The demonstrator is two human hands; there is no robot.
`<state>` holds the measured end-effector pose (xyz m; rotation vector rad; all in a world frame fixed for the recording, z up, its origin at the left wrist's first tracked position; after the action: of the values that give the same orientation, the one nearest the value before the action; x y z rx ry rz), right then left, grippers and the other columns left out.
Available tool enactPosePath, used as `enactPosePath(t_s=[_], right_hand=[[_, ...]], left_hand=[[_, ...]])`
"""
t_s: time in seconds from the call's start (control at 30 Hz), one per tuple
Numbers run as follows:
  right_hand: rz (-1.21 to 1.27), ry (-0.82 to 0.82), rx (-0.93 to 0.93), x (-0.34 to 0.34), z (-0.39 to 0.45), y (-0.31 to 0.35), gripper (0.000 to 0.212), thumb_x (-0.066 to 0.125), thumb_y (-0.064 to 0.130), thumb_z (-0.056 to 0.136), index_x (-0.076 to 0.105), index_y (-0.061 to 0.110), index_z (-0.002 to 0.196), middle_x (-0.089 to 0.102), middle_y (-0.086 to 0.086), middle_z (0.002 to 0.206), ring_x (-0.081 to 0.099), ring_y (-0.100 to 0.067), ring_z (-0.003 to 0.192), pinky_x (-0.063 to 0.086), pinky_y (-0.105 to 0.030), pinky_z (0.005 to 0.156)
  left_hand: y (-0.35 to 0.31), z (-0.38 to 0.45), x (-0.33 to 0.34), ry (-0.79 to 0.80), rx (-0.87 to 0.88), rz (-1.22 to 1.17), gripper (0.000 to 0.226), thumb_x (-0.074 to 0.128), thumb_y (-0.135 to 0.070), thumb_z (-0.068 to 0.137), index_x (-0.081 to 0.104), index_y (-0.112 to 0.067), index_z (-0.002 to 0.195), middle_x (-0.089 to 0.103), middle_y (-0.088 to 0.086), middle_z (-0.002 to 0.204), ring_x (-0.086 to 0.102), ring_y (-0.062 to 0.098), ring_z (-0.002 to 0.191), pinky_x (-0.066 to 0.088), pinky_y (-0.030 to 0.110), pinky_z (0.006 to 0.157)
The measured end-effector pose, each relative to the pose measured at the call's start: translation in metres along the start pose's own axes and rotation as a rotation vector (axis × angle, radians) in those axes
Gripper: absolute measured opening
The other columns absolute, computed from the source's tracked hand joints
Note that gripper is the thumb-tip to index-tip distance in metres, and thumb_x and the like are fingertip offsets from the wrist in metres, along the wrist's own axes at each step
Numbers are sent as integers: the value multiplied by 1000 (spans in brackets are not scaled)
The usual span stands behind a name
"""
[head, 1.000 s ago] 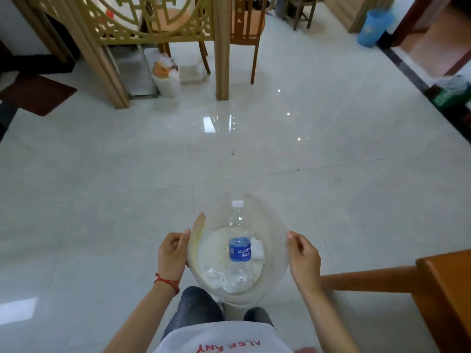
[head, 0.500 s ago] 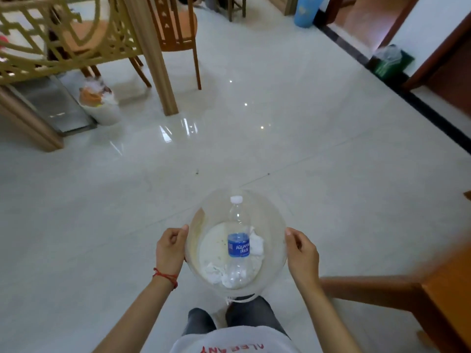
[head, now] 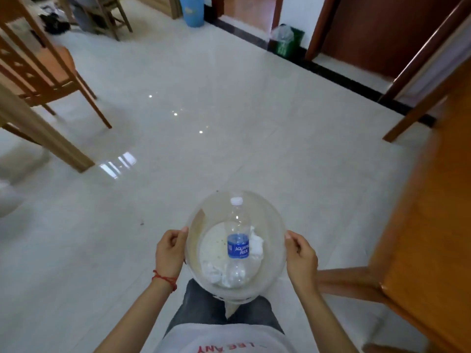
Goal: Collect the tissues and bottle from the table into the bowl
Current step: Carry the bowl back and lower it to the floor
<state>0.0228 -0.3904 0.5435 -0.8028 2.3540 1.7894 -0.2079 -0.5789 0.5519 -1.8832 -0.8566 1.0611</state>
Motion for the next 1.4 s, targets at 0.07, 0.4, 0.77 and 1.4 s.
enactPosePath(t_s=[0.07,0.4,0.77,1.4], right_hand=[[27,-70,37,-10,11,-4,24,51,22,91,64,10,107,67,-7,106,60,-19,97,48,-35,91],[91,-405,201,-43,60,-19,27,50,18,91,63,2,109,68,-15,107,62,-26,99,52,-42,90],[203,-646,450,-46,97,-39,28,47,26,93,60,12,113,62,-1,105,55,-14,97,40,-25,85],[111,-715,652,-25,218,-288,30,44,22,94,59,6,114,65,-12,112,58,-20,103,44,-29,87]], left_hand=[[-13,17,26,76,13,17,26,53,-21,88,53,-6,67,52,4,62,46,17,56,43,19,48],[-75,101,166,462,118,214,28,54,-24,87,54,-6,66,55,5,64,49,18,60,42,28,56],[-103,151,296,792,230,435,31,52,-25,89,57,3,79,55,4,66,52,18,57,43,21,50],[104,210,497,958,114,599,19,51,-21,89,62,-5,90,60,2,69,59,19,63,55,19,47]])
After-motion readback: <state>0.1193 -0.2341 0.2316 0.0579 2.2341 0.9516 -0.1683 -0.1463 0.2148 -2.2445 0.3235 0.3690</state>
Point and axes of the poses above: each hand's wrist, its own z-axis towards the middle knuckle, its own x-axis out of the palm, y = z × x, the point moved 6 cm from there along z, towards the middle knuckle
